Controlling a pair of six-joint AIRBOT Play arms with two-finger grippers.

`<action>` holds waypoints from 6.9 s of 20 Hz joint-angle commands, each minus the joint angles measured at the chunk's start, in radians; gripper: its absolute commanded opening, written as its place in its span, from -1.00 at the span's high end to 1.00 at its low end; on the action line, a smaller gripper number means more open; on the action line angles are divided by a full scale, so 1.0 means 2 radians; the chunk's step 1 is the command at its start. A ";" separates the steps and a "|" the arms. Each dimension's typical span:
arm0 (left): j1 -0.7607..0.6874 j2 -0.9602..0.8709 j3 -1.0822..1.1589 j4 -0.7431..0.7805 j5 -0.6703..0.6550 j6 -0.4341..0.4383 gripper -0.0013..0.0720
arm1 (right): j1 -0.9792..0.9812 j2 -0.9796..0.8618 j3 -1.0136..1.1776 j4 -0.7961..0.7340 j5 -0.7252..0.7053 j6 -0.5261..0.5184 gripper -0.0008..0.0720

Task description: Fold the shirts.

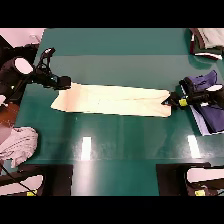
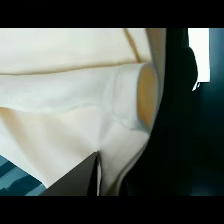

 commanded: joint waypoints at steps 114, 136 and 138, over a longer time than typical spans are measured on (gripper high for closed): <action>0.065 -0.044 0.252 -0.039 -0.142 0.038 0.89 | -0.120 0.077 0.390 -0.052 -0.111 0.087 0.94; 0.065 -0.044 0.252 -0.038 -0.167 0.064 0.89 | -0.317 0.282 0.115 -0.273 0.120 0.138 -0.74; 0.065 -0.044 0.252 -0.038 -0.172 0.066 0.89 | -0.333 0.305 0.090 -0.267 0.107 0.147 -0.73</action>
